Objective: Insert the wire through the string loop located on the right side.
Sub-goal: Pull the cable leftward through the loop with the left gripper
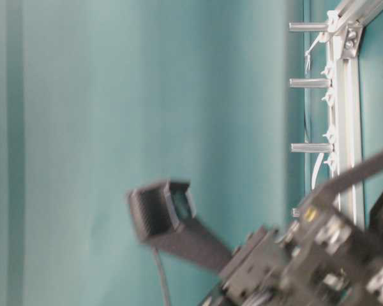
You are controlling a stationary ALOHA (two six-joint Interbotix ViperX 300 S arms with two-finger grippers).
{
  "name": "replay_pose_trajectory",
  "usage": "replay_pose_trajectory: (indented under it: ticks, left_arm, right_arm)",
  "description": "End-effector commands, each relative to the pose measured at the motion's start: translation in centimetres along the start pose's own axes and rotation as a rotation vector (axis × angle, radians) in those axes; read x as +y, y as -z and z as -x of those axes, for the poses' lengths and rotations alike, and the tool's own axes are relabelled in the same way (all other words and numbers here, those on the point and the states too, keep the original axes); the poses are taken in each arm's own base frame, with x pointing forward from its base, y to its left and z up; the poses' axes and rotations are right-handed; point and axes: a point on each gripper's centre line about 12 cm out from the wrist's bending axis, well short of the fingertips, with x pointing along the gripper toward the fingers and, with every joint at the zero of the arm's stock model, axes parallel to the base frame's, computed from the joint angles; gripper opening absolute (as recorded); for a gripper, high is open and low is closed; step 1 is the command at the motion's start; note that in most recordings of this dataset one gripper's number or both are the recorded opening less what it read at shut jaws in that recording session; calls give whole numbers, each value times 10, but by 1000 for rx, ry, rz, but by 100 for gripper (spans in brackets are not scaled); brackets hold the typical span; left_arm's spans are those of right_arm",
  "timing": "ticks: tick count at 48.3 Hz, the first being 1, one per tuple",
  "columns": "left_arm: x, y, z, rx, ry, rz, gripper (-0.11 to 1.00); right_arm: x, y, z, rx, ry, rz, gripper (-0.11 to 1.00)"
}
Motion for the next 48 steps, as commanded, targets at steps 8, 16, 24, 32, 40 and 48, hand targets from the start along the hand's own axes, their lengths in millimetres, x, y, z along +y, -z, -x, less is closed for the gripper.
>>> replay_pose_trajectory:
  ticks: [8,16,24,32,40,48]
  left_arm:
    - [-4,-5,39,-17,13,23,20]
    - [-7,8,57,47,11,36,20]
    - [-8,23,72,118,6,39,20]
    - [-8,44,86,169,3,89,20]
    - [-12,71,103,237,6,132,20]
    - [-14,93,119,318,-6,175,20]
  right_arm:
    - [1,-2,0,-10,-1,0,87]
    - [1,-3,0,-13,-1,0,87]
    - [1,-3,0,-13,-1,0,87]
    - [1,-3,0,-11,-1,0,87]
    - [1,-2,0,-10,0,0,87]
    - [0,-2,0,-13,2,1,87]
